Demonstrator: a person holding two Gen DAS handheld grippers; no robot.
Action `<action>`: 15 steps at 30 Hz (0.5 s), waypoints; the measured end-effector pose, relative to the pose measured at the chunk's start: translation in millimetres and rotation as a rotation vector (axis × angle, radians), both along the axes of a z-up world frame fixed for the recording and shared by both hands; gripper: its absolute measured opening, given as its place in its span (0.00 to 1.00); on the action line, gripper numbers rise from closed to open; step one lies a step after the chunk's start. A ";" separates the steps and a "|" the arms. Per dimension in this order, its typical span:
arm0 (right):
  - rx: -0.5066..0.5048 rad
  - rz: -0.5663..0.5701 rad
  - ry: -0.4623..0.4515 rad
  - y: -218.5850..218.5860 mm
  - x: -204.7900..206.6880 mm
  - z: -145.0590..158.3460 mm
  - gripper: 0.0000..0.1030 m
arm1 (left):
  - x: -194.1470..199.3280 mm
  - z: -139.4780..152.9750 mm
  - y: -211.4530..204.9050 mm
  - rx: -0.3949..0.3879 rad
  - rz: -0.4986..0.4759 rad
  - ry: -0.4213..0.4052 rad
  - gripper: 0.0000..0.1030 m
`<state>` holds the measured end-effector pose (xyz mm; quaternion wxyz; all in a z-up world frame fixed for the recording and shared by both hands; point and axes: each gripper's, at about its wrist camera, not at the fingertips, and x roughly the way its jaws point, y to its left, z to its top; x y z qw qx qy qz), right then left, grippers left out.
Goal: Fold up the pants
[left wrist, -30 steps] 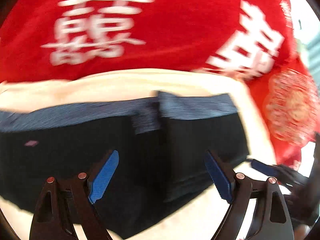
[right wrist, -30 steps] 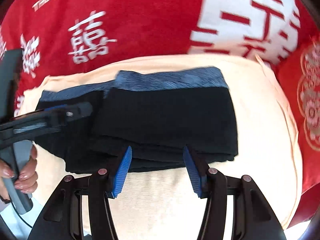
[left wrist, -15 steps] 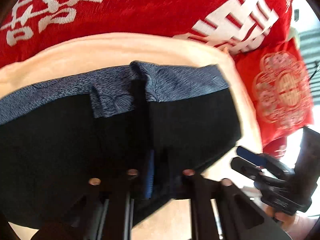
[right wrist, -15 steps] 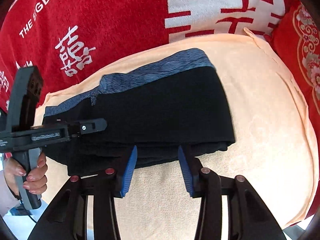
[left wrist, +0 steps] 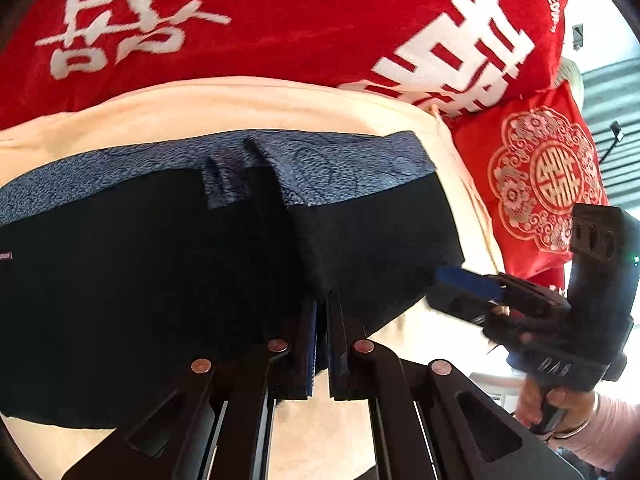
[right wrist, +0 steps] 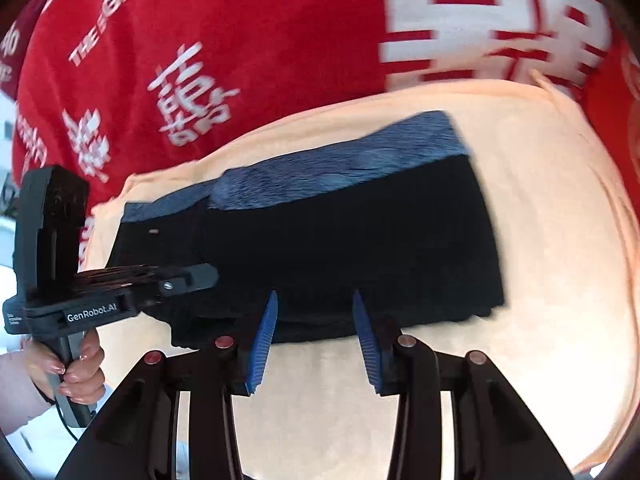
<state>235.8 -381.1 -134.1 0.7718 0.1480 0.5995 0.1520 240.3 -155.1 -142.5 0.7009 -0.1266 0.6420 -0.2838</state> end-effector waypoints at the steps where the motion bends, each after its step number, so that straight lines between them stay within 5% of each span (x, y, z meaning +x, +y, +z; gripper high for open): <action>1: 0.001 0.009 0.012 5.5 2.4 -6.5 0.42 | 1.1 -3.1 0.2 0.010 0.002 -0.002 0.05; 8: 0.059 0.034 0.069 36.4 10.4 -33.1 0.42 | -4.8 -13.9 2.7 0.094 0.019 -0.004 0.05; 12: 0.103 0.026 0.071 23.2 7.5 -19.7 0.42 | -6.9 -9.1 9.1 0.185 0.046 0.006 0.06; 15: 0.040 -0.016 0.008 -5.0 12.4 1.6 0.42 | -5.1 -2.0 10.7 0.229 0.066 0.000 0.06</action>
